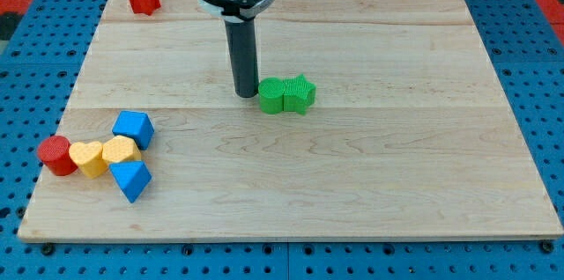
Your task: Place the green star towards the bottom center
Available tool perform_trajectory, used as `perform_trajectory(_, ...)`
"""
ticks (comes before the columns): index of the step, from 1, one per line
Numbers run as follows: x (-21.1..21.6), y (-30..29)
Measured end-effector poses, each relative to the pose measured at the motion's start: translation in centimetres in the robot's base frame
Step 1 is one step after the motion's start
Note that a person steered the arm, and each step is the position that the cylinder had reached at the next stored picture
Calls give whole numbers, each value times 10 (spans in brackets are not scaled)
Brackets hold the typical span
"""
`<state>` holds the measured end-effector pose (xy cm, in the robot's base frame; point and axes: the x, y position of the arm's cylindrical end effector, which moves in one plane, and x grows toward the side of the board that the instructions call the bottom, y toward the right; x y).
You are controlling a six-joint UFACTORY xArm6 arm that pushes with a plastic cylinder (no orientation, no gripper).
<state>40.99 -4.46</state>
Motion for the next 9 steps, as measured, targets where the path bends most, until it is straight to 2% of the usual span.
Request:
perform_trajectory(1,-38,30)
perform_trajectory(2,5,73)
perform_trajectory(3,61,40)
perform_trajectory(4,58,44)
perform_trajectory(5,23,75)
perform_trajectory(6,15,128)
perform_trajectory(7,78,111)
perform_trajectory(8,66,89)
perform_trajectory(9,31,63)
